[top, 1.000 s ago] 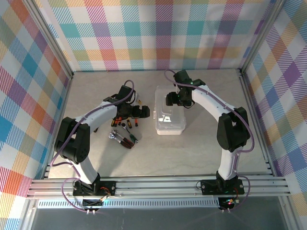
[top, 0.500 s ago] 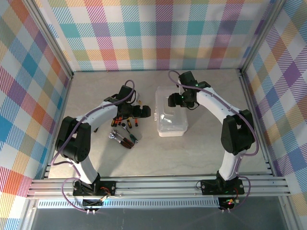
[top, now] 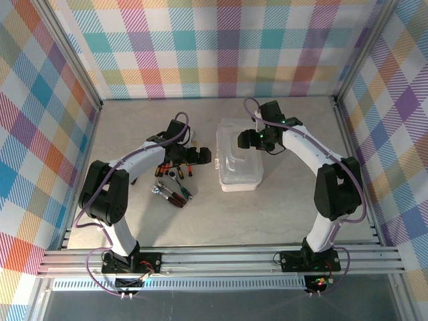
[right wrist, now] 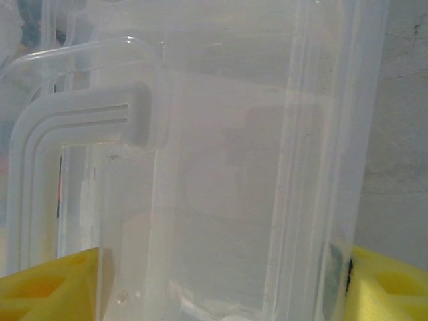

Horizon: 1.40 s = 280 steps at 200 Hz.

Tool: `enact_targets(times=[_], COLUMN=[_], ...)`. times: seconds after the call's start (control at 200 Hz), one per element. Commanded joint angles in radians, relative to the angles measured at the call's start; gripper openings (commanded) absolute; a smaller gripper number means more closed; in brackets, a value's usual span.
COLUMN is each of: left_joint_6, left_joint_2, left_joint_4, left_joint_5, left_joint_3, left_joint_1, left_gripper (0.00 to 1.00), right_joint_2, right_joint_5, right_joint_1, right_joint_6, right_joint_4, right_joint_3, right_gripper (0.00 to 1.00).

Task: Pack the tool kit

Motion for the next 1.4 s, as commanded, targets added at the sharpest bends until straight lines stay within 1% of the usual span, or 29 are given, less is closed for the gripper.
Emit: enact_targets(times=[0.0, 0.255, 1.015, 1.395], left_joint_6=[-0.012, -0.014, -0.028, -0.043], left_joint_2=[0.010, 0.020, 0.057, 0.056], left_joint_4=[0.004, 0.006, 0.012, 0.030], left_joint_5=[0.030, 0.042, 0.077, 0.101], left_joint_3=[0.016, 0.028, 0.070, 0.088], left_joint_1=[0.008, 0.008, 0.006, 0.005], left_gripper=[1.00, 1.00, 1.00, 1.00], right_joint_2=[-0.064, -0.095, -0.126, -0.137], right_joint_5=[-0.085, -0.158, -0.314, -0.348], right_joint_1=[-0.017, -0.048, -0.108, -0.132], right_joint_6=[-0.026, -0.034, -0.007, 0.020], right_joint_4=[0.088, 0.142, 0.284, 0.326], right_joint_3=[-0.019, -0.061, -0.150, -0.183], right_gripper=[0.37, 0.36, 0.32, 0.31])
